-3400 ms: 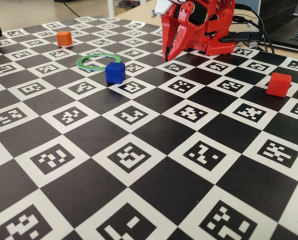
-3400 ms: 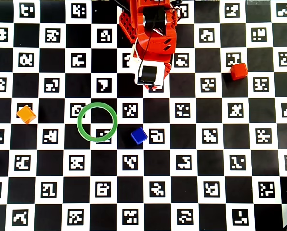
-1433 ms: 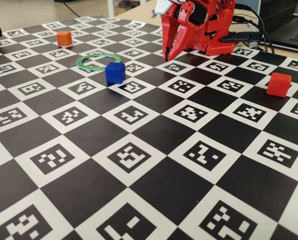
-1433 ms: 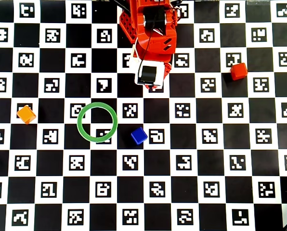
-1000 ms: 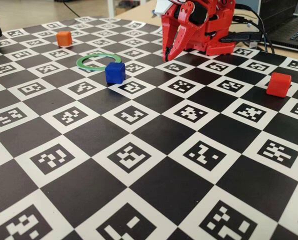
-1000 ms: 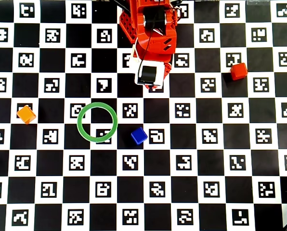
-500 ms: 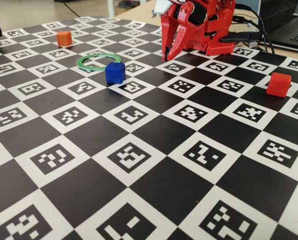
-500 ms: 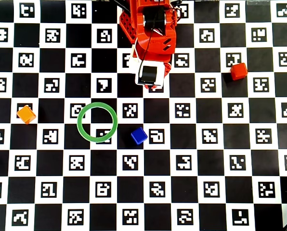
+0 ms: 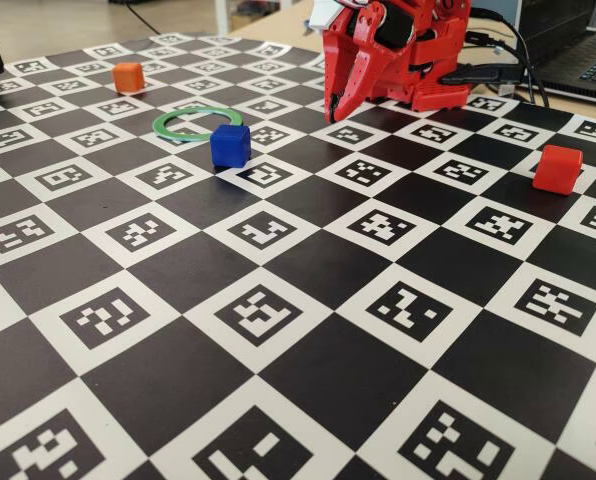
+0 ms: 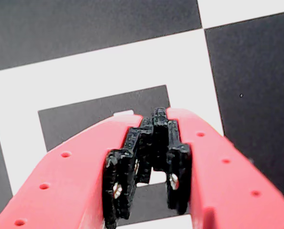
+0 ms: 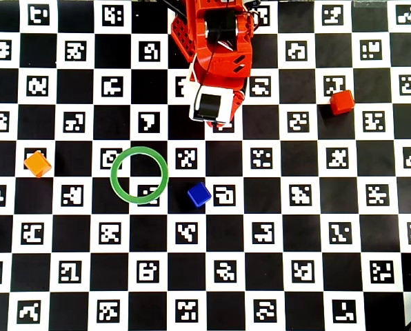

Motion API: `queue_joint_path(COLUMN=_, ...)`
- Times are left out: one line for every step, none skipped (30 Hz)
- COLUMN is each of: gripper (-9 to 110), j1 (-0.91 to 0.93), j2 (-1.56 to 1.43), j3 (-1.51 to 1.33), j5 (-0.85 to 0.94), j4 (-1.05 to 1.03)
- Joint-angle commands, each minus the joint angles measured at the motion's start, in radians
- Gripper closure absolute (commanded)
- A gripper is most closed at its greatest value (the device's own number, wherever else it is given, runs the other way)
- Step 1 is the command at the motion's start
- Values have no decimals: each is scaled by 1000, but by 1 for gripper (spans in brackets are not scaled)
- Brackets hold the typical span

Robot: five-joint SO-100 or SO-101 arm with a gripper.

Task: Grab the red cube then put it in the green circle then put the blue cube on top and finally the orange cube on top

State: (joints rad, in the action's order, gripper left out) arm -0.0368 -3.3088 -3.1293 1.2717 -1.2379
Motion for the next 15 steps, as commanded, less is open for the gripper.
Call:
queue_joint_path(gripper=107, j1=-14, j2=11, j3=29, j5=-87, j4=29)
queue_joint_path(gripper=107, j1=-14, j2=43, j3=69, j5=-115, j4=32)
queue_joint_path(gripper=107, j1=-14, j2=84, j3=114, j5=-137, j4=35)
queue_joint_path(gripper=107, j1=-14, j2=130, j3=166, j5=-153, j4=37)
queue_joint_path(gripper=107, j1=-14, j2=179, j3=221, j5=-173, j4=37)
queue_joint_path(gripper=107, j1=-14, j2=233, j3=281, j5=-192, j4=32)
queue_joint_path(gripper=107, j1=-14, j2=287, j3=339, j5=-216, j4=25)
queue_joint_path(gripper=107, j1=-14, j2=341, j3=402, j5=-241, j4=15)
queue_joint_path(gripper=107, j1=-14, j2=388, j3=459, j5=-265, j4=3)
queue_joint_path(gripper=107, j1=-14, j2=436, j3=517, j5=-288, j4=-14)
queue_joint_path(gripper=107, j1=-15, j2=479, j3=577, j5=-313, j4=-35)
queue_joint_path(gripper=107, j1=-18, j2=522, j3=635, j5=-344, j4=-57)
queue_joint_path(gripper=107, j1=-20, j2=558, j3=687, j5=-377, j4=-72)
queue_joint_path(gripper=107, j1=-23, j2=594, j3=733, j5=-407, j4=-87)
queue_joint_path(gripper=106, j1=-28, j2=635, j3=784, j5=-436, j4=-110)
